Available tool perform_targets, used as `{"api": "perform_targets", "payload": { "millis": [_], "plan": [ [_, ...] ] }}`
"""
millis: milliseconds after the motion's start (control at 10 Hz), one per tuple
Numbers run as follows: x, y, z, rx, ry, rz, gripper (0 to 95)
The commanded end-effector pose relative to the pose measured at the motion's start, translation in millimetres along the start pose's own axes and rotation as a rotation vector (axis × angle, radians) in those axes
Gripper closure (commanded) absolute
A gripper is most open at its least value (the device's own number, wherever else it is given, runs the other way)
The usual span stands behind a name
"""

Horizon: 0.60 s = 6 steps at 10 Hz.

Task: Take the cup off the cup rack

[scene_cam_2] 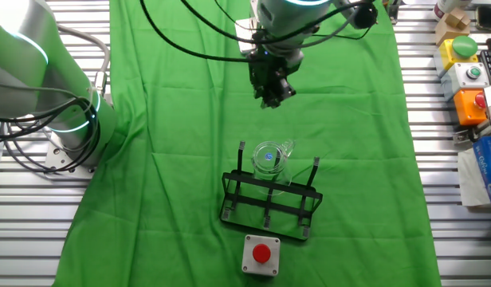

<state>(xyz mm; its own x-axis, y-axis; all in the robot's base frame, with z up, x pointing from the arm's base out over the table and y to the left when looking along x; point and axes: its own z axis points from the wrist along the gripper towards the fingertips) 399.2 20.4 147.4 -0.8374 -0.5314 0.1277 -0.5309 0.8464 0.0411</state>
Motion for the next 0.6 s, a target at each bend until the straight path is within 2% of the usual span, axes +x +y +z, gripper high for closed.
{"api": "perform_targets", "payload": {
  "millis": [100, 500, 600],
  "plan": [
    [-1.1, -0.1, 1.3, 0.006, -0.002, -0.032, 76.0],
    [-1.1, 0.2, 1.0, 0.01, -0.004, -0.062, 76.0],
    [-1.1, 0.2, 1.0, 0.016, -0.013, -0.089, 76.0]
  ]
}}
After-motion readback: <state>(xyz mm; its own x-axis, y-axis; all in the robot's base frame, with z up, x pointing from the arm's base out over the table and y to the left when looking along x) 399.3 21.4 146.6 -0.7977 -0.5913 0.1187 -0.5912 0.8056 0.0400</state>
